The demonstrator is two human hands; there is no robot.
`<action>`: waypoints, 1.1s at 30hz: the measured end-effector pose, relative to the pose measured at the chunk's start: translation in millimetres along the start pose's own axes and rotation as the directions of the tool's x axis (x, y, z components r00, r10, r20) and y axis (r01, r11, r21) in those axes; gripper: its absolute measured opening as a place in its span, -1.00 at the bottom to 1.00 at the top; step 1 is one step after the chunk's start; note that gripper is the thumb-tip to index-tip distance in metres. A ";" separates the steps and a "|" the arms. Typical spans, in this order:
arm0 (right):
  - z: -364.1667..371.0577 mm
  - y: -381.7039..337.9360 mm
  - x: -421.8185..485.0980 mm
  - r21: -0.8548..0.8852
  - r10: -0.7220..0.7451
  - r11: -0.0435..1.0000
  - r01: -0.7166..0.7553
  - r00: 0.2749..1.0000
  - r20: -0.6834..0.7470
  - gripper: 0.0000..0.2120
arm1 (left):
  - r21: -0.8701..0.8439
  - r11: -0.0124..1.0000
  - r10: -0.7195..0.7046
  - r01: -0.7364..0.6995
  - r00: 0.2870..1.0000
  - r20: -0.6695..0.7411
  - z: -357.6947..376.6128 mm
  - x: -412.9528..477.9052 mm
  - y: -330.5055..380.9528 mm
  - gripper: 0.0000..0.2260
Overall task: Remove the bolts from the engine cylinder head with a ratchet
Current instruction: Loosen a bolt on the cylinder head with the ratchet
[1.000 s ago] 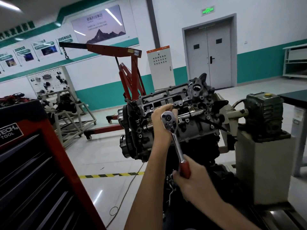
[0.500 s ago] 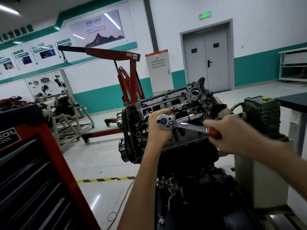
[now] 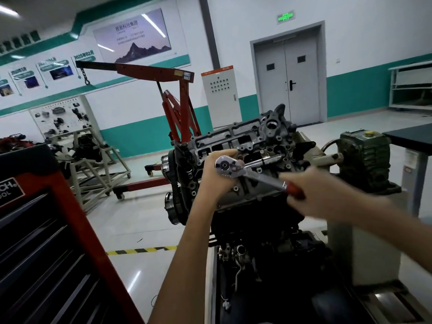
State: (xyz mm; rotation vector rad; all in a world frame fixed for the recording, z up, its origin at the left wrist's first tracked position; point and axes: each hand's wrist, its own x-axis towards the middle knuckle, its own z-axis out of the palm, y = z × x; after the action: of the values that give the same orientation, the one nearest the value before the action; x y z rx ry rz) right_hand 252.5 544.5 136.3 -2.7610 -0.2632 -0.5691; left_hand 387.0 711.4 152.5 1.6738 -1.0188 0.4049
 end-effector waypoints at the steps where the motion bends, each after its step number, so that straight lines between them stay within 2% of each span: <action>1: -17.4 8.2 6.5 -0.171 -0.022 0.985 0.018 0.999 -0.027 -0.83 | 0.042 0.999 0.025 -0.028 0.997 0.076 -1.7 1.6 3.1 -0.69; 2: -29.3 13.7 11.7 -0.307 -0.050 0.951 0.023 0.996 -0.079 -0.89 | 0.071 0.996 0.047 -0.056 0.990 0.134 -1.0 1.7 6.0 -0.70; 3: -33.7 16.3 13.5 -0.367 -0.064 0.930 0.019 0.992 -0.112 -0.91 | 0.077 0.994 0.061 -0.073 0.988 0.140 2.1 1.2 7.6 -0.72; 5: -18.6 15.5 6.9 -0.293 -0.007 0.956 -0.024 0.995 -0.104 -0.92 | 0.017 0.998 0.067 -0.067 0.998 0.009 9.3 -2.6 7.0 -0.73; 7: 19.3 0.5 -8.3 -0.029 0.095 0.995 -0.099 0.988 -0.118 -0.86 | -0.046 0.998 0.027 -0.034 0.991 -0.131 17.3 -5.0 3.4 -0.66; 9: 59.1 -26.6 -19.1 0.280 0.189 0.950 -0.139 0.969 -0.160 -0.85 | -0.057 0.998 -0.010 -0.002 0.977 -0.212 23.3 -4.3 2.2 -0.58; 12: 106.5 -72.9 -19.9 0.661 0.289 0.739 -0.128 0.947 -0.139 -0.79 | -0.114 0.993 -0.057 0.027 0.964 -0.261 26.6 -2.9 1.7 -0.63; 14: 114.7 -88.2 -18.3 0.750 0.302 0.650 -0.122 0.947 -0.108 -0.77 | -0.094 0.995 -0.040 0.018 0.971 -0.237 25.6 -3.4 0.8 -0.62; 15: 110.6 -83.8 -19.1 0.726 0.284 0.677 -0.117 0.952 -0.111 -0.77 | -0.080 0.997 -0.033 0.016 0.975 -0.220 24.1 -3.6 0.0 -0.58; 17: 88.8 -58.2 -20.5 0.583 0.211 0.807 -0.100 0.969 -0.126 -0.80 | -0.051 0.999 -0.026 0.017 0.981 -0.190 19.0 -4.1 -1.3 -0.55; 20: 32.6 -6.3 -12.4 0.185 0.072 0.981 -0.057 0.994 -0.078 -0.88 | -0.023 0.999 0.026 -0.027 0.998 -0.055 10.2 -3.3 3.1 -0.71; 22: -7.6 15.3 0.0 -0.091 -0.004 0.996 -0.003 0.997 -0.071 -0.91 | 0.046 0.998 0.047 -0.051 0.996 0.081 6.1 2.1 7.0 -0.86; 24: -29.6 23.0 9.8 -0.267 -0.042 0.964 0.008 0.992 -0.119 -0.88 | 0.082 0.994 0.055 -0.066 0.989 0.134 7.0 6.8 9.4 -0.82; 25: -30.0 23.1 10.6 -0.282 -0.031 0.959 -0.007 0.991 -0.131 -0.86 | 0.068 0.995 0.060 -0.068 0.992 0.108 9.1 7.2 9.7 -0.77; 27: -7.5 15.9 2.5 -0.161 0.035 0.985 -0.056 0.991 -0.131 -0.81 | -0.021 0.999 0.030 -0.031 0.999 -0.035 16.3 5.0 6.9 -0.68; 29: 31.7 -4.7 -12.0 0.103 0.126 0.989 -0.109 0.976 -0.177 -0.82 | -0.091 0.996 -0.023 0.006 0.981 -0.192 24.5 3.7 1.7 -0.55; 31: 68.5 -34.1 -20.6 0.418 0.225 0.900 -0.125 0.954 -0.200 -0.82 | -0.116 0.993 -0.058 0.024 0.954 -0.294 31.2 4.7 -0.1 -0.51; 33: 97.0 -64.0 -21.2 0.676 0.287 0.728 -0.117 0.947 -0.144 -0.80 | -0.131 0.991 -0.056 0.015 0.946 -0.318 34.2 5.7 1.5 -0.53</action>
State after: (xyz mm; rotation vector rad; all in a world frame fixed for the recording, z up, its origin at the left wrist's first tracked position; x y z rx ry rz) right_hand 252.5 634.4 59.5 -1.9699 -0.0734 -0.5993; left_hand 381.5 677.9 145.2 1.4521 -0.7550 0.5578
